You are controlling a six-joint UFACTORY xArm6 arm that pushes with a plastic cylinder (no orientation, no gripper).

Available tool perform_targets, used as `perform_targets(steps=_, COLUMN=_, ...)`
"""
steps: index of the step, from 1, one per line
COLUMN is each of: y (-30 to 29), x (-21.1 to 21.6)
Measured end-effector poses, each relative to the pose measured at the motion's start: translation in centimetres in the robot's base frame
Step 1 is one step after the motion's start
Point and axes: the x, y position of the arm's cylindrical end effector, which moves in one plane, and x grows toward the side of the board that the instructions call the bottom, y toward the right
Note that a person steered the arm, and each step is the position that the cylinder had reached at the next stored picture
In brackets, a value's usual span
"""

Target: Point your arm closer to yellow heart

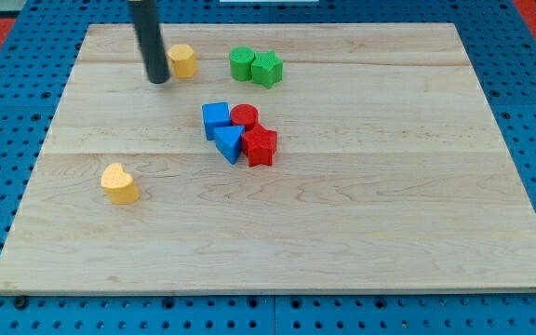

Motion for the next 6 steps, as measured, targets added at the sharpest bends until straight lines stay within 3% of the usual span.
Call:
perform_targets(steps=1, y=0.1, x=-1.6)
perform_targets(steps=2, y=10.6, x=-1.7)
perform_targets(steps=3, y=8.3, x=-1.7)
perform_targets(steps=4, y=-0.3, x=-1.5)
perform_targets(steps=6, y=-8.8, x=14.9)
